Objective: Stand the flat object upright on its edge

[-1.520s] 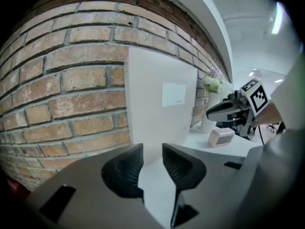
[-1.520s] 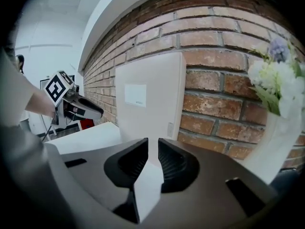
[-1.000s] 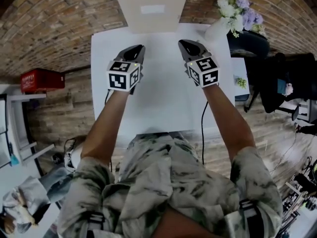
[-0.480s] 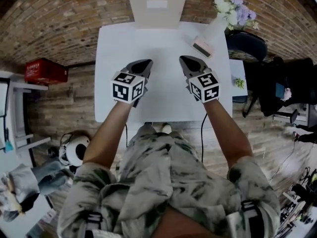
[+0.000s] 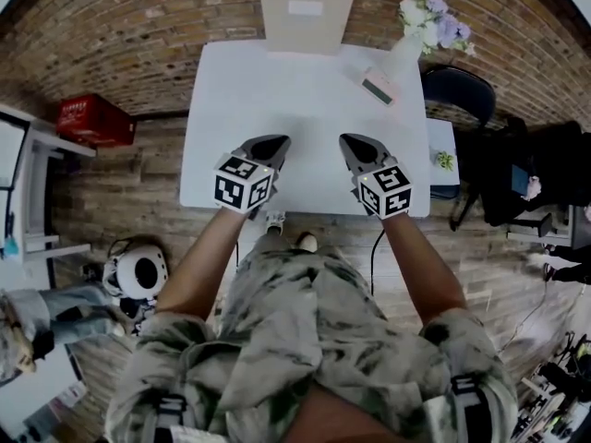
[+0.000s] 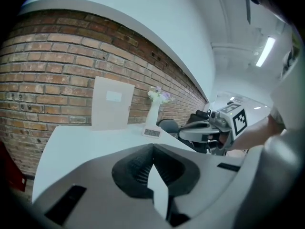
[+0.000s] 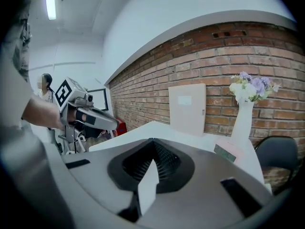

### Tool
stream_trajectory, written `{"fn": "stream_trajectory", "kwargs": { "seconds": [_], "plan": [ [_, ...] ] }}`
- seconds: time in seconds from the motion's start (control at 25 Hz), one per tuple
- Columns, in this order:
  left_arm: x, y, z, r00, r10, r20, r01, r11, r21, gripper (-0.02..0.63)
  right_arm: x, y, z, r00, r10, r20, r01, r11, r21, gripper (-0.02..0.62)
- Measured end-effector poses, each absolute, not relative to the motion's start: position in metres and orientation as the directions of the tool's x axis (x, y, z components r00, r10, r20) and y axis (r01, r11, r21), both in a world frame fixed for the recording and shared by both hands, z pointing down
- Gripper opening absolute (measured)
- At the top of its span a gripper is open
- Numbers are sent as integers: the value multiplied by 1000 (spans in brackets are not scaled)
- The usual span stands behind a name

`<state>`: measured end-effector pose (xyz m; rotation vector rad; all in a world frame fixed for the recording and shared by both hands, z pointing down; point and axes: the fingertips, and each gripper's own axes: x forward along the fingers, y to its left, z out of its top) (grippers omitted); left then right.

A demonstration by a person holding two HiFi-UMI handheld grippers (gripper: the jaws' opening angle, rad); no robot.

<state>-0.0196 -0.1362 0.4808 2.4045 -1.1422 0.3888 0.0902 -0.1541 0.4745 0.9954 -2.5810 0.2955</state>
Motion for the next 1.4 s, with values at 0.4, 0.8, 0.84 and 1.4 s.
{"fn": "stream_trajectory", "kwargs": {
  "seconds": [0.4, 0.8, 0.84, 1.4],
  "plan": [
    [-8, -67, 479, 633, -642, 432, -774, -550, 314, 25, 106, -89, 469, -705, -586, 400, -662, 746, -75, 21],
    [-5, -26, 479, 634, -637, 439, -773, -532, 346, 25, 114, -52, 471, -725, -552, 411, -639, 762, -103, 21],
    [-6, -23, 479, 633, -638, 438, -774, -529, 348, 25, 113, -49, 471, -728, -549, 411, -636, 764, -105, 21],
    [-13, 5, 485, 641, -622, 450, -767, -500, 401, 25, 111, -23, 471, -749, -514, 419, -610, 782, -132, 21]
  ]
}}
